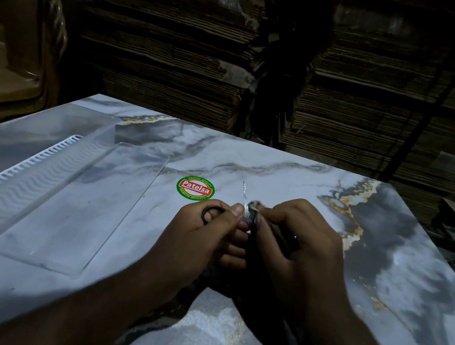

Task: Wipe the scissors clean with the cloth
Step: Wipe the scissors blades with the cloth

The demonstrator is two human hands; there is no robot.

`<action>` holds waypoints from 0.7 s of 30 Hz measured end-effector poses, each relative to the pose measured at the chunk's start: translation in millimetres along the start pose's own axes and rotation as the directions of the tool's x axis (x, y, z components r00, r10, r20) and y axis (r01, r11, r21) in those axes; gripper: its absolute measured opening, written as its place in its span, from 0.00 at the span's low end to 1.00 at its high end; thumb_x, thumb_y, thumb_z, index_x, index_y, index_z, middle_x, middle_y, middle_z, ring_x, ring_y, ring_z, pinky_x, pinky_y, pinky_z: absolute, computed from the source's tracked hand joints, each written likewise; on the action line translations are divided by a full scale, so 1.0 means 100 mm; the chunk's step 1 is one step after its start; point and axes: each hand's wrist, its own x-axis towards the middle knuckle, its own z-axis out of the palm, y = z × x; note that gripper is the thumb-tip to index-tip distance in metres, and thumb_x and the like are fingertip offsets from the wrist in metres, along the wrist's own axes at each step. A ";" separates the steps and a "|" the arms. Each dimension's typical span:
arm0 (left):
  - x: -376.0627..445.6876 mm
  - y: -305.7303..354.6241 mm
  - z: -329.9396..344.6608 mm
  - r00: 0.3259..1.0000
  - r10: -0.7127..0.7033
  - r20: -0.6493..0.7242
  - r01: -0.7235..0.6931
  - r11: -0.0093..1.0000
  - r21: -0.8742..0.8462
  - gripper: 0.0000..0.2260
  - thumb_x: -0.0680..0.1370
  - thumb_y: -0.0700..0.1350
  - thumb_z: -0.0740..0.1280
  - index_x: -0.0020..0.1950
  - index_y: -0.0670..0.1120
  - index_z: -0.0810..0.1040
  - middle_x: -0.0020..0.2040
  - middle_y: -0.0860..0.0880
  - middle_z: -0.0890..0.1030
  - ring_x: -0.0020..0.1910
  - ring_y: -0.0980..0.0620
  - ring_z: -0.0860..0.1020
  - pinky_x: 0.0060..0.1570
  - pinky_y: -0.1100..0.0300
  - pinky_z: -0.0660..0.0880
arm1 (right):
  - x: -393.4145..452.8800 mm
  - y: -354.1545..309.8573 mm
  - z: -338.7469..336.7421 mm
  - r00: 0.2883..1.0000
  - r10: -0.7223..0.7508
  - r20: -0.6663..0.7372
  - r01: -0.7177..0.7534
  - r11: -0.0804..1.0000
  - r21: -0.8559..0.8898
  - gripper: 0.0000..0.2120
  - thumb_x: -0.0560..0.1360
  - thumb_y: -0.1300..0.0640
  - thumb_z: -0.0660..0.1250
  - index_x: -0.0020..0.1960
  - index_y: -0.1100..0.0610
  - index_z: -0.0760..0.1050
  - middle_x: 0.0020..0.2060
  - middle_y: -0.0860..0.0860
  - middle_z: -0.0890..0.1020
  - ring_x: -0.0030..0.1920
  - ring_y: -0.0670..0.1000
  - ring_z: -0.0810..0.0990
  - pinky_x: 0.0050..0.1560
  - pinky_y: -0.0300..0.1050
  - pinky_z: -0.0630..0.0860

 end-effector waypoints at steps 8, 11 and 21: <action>0.01 -0.04 0.00 1.000 0.012 -0.025 -0.011 1.000 0.025 0.15 0.83 0.44 0.67 0.47 0.32 0.79 0.37 0.36 0.84 0.34 0.42 0.83 0.36 0.54 0.81 | -0.03 0.00 0.06 0.999 0.019 0.026 -0.020 0.999 0.041 0.03 0.77 0.61 0.74 0.45 0.59 0.82 0.41 0.50 0.78 0.42 0.48 0.78 0.43 0.41 0.74; 0.01 -0.04 -0.02 0.999 0.027 -0.032 -0.026 0.999 0.034 0.14 0.83 0.44 0.67 0.48 0.32 0.80 0.38 0.35 0.84 0.35 0.42 0.83 0.36 0.53 0.82 | 0.00 0.03 0.05 0.998 0.059 -0.021 -0.058 0.998 0.030 0.03 0.77 0.62 0.75 0.45 0.59 0.83 0.41 0.49 0.78 0.42 0.47 0.78 0.42 0.42 0.74; -0.02 0.01 -0.04 0.997 0.068 -0.041 -0.066 0.996 0.064 0.14 0.83 0.42 0.67 0.50 0.28 0.78 0.33 0.40 0.83 0.30 0.46 0.81 0.31 0.56 0.83 | -0.03 0.03 0.05 0.999 -0.005 0.044 0.001 0.995 0.098 0.04 0.79 0.63 0.73 0.52 0.60 0.85 0.44 0.51 0.80 0.46 0.47 0.80 0.45 0.41 0.76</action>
